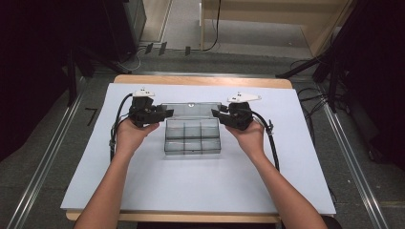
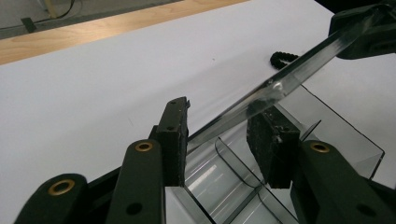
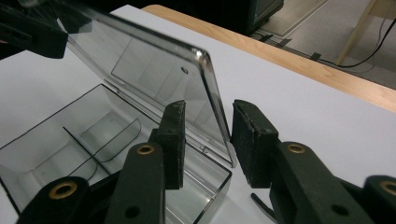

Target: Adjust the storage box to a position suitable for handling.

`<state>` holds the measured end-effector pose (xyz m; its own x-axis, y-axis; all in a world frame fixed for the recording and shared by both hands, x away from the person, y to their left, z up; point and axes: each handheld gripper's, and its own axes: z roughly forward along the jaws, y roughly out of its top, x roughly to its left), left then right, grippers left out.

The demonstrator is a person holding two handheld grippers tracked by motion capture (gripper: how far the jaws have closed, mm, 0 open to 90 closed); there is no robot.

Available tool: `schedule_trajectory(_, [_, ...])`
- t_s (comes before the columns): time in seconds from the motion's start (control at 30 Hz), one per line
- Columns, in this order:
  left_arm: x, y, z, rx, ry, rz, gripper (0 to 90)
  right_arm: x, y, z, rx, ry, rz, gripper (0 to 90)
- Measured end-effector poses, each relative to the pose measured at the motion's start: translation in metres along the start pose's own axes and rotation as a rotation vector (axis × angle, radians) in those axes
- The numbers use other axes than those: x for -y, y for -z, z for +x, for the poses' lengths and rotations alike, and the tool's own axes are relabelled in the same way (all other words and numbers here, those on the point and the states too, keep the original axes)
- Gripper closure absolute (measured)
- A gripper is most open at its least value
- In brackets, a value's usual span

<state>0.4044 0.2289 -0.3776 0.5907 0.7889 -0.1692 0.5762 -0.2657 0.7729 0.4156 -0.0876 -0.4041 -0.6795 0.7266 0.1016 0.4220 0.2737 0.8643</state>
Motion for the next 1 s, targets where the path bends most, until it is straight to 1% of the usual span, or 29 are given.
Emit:
schedule_trajectory(0.1, [0.0,-0.001,0.002,0.001,0.009,-0.009,60.8,0.001,-0.004,0.0,0.001,0.005,0.001,66.1])
schedule_trajectory(0.13, [0.0,-0.002,0.003,0.0,0.012,-0.014,61.0,0.001,-0.005,0.001,0.01,0.004,-0.004,66.4])
schedule_trajectory(0.3, [0.001,-0.005,0.004,-0.006,0.015,-0.017,61.0,0.001,-0.006,-0.001,0.004,-0.013,-0.012,66.7])
schedule_trajectory(0.4, [0.0,-0.006,0.004,-0.009,0.012,-0.015,60.8,0.001,-0.006,-0.001,0.007,-0.016,-0.013,66.9])
schedule_trajectory(0.43, [0.0,-0.008,0.005,-0.011,0.014,-0.021,60.7,0.001,-0.006,-0.002,0.005,-0.026,-0.012,67.0])
schedule_trajectory(0.57, [0.001,-0.01,0.007,-0.004,0.023,-0.027,60.8,0.001,-0.007,-0.003,0.003,-0.042,-0.018,67.3])
schedule_trajectory(0.7, [0.0,-0.011,0.007,-0.006,0.022,-0.03,60.7,0.001,-0.008,-0.002,0.012,-0.04,-0.017,67.4])
schedule_trajectory(0.73, [-0.001,-0.012,0.008,-0.001,0.025,-0.018,60.2,0.001,-0.008,-0.002,0.013,-0.041,-0.017,67.8])
schedule_trajectory(0.77, [-0.001,-0.012,0.008,-0.001,0.025,-0.018,59.6,0.001,-0.008,-0.002,0.013,-0.041,-0.017,67.8])
schedule_trajectory(0.8, [-0.004,-0.013,0.008,0.001,0.019,-0.009,59.3,0.001,-0.008,-0.003,0.008,-0.04,-0.015,68.5])
schedule_trajectory(1.0, [-0.004,-0.015,0.009,0.005,0.026,-0.013,58.9,0.001,-0.008,-0.003,0.02,-0.034,-0.01,69.0])
